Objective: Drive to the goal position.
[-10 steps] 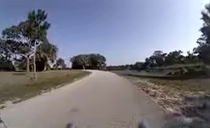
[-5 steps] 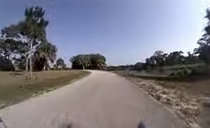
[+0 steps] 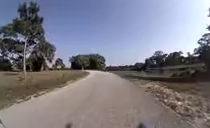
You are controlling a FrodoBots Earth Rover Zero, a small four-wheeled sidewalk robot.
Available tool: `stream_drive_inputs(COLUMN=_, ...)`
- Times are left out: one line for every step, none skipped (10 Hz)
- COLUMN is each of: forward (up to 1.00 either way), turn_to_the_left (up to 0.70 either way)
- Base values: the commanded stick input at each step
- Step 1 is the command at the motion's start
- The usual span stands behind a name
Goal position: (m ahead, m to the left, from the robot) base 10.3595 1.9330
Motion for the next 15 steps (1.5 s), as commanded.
stream_drive_inputs(forward=1.0, turn_to_the_left=0.01)
stream_drive_inputs(forward=1.0, turn_to_the_left=0.02)
stream_drive_inputs(forward=1.0, turn_to_the_left=0.01)
stream_drive_inputs(forward=1.0, turn_to_the_left=0.02)
stream_drive_inputs(forward=1.0, turn_to_the_left=0.01)
stream_drive_inputs(forward=1.0, turn_to_the_left=0.0)
stream_drive_inputs(forward=1.0, turn_to_the_left=0.01)
stream_drive_inputs(forward=1.0, turn_to_the_left=0.02)
stream_drive_inputs(forward=1.0, turn_to_the_left=0.02)
stream_drive_inputs(forward=1.0, turn_to_the_left=0.02)
stream_drive_inputs(forward=1.0, turn_to_the_left=0.02)
stream_drive_inputs(forward=1.0, turn_to_the_left=0.02)
stream_drive_inputs(forward=1.0, turn_to_the_left=0.02)
stream_drive_inputs(forward=1.0, turn_to_the_left=0.02)
stream_drive_inputs(forward=1.0, turn_to_the_left=0.02)
